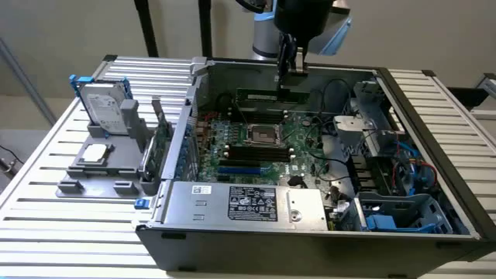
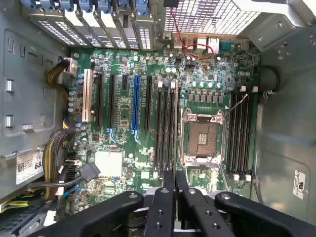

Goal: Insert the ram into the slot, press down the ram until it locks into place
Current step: 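Insert the ram into the slot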

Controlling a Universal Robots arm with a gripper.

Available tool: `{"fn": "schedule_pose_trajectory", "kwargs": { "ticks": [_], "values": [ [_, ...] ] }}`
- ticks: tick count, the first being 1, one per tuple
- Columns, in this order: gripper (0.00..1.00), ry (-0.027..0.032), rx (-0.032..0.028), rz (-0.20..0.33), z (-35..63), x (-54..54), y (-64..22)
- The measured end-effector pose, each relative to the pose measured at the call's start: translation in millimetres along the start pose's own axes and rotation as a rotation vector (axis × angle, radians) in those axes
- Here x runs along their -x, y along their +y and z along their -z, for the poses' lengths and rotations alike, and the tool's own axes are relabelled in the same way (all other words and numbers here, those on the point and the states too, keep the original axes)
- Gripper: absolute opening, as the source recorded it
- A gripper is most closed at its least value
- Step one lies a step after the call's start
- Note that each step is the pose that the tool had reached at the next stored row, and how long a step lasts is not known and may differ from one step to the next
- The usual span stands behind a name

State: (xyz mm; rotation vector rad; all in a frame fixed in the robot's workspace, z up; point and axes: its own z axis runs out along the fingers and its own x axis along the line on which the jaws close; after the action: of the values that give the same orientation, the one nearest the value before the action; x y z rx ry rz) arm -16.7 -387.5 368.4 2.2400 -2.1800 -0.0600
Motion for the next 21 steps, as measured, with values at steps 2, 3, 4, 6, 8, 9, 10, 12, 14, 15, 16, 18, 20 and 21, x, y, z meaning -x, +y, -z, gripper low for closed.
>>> {"fn": "schedule_pose_trajectory", "kwargs": {
  "ticks": [2, 3, 4, 6, 8, 9, 10, 12, 14, 15, 16, 18, 20, 21],
  "values": [
    [0.13, 0.0000, 0.0000, 0.000, 0.0, 0.0, 0.0],
    [0.13, 0.0000, 0.0000, 0.000, 0.0, 0.0, 0.0],
    [0.13, 0.0000, 0.0000, 0.000, 0.0, 0.0, 0.0],
    [0.13, 0.0000, 0.0000, 0.000, 0.0, 0.0, 0.0],
    [0.13, 0.0000, 0.0000, 0.000, 0.0, 0.0, 0.0],
    [0.13, 0.0000, 0.0000, 0.000, 0.0, 0.0, 0.0],
    [0.13, 0.0000, 0.0000, 0.000, 0.0, 0.0, 0.0],
    [0.13, 0.0001, -0.0008, 0.000, -0.8, 0.0, 0.8],
    [0.13, 0.0002, -0.0010, 0.000, -4.3, 0.1, 2.3],
    [0.13, 0.0003, -0.0010, 0.000, -6.2, 0.2, 3.7],
    [0.13, 0.0004, -0.0011, 0.000, -8.1, 0.3, 5.3],
    [0.13, 0.0016, -0.0013, 0.000, -12.0, 0.7, 9.2],
    [0.13, 0.0025, -0.0020, 0.000, -15.7, 1.2, 12.3],
    [0.13, 0.0028, -0.0027, 0.000, -17.6, 1.5, 13.4]
  ]
}}
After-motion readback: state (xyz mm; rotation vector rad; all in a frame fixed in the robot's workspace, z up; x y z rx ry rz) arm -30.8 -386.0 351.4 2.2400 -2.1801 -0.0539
